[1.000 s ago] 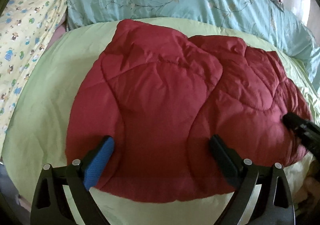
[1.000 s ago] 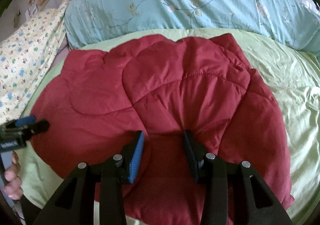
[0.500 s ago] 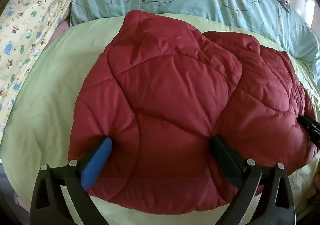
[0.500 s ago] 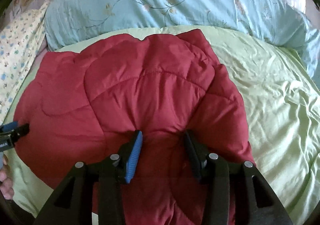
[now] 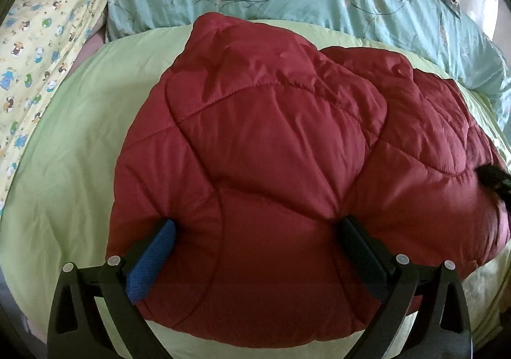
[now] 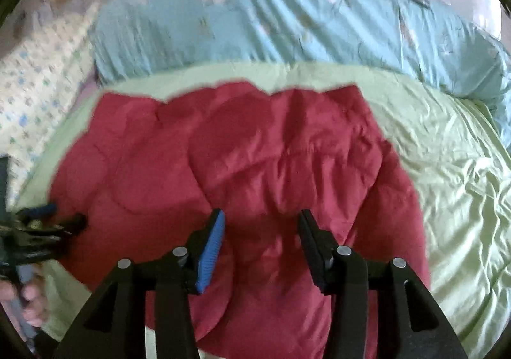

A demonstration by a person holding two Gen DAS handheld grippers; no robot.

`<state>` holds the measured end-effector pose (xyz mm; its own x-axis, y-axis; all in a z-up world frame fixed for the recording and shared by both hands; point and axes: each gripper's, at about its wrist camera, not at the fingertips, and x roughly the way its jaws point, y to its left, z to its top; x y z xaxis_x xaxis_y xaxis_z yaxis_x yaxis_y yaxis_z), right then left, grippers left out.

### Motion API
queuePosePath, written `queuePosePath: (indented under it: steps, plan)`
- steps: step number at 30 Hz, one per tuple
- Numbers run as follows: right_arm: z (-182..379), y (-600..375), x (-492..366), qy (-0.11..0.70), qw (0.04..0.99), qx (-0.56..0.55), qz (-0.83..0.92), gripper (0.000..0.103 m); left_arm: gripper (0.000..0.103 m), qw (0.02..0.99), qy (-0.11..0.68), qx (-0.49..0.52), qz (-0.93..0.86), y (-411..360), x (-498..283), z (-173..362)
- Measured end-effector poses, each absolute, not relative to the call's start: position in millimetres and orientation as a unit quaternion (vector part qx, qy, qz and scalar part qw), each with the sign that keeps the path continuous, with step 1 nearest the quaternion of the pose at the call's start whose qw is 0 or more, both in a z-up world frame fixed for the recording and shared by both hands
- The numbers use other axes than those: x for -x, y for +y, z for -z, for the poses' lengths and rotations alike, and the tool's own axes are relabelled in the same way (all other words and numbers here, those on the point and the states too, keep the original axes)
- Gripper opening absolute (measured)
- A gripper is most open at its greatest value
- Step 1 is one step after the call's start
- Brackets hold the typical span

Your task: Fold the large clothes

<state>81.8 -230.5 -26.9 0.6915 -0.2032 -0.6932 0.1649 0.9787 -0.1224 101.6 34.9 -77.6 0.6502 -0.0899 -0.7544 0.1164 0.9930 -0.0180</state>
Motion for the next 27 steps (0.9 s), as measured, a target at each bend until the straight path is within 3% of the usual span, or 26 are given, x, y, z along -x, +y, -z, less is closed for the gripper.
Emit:
queuePosePath:
  steps: [4,7,10,15,24,27]
  plan:
    - [47.3,-243.1,-90.8,0.395,0.913,0.024,0.1,0.049,0.102,0.907,0.419,-0.009,0.052,35.2,-101.3,72.8]
    - [49.0,-245.8,-89.8,0.398,0.912,0.018,0.098,0.049,0.092,0.916,0.395,-0.01,0.061,33.8,-98.3,50.8]
    - [50.2,-246.7,-87.1,0.394,0.914,0.01,0.096,0.05,0.092,0.914,0.4,-0.012,0.071,31.1,-108.5,46.7]
    - [50.4,-247.0,-87.7,0.392,0.915,0.011,0.095,0.05,0.103,0.906,0.418,-0.026,0.061,27.5,-130.5,71.9]
    - [32.8,-241.6,-74.3,0.388,0.918,-0.016,0.084,0.051,0.102,0.908,0.414,-0.022,0.056,29.5,-113.3,60.9]
    - [24.0,-235.1,-56.1,0.383,0.921,-0.022,0.069,0.056,0.102,0.91,0.411,-0.021,0.055,28.5,-91.7,55.3]
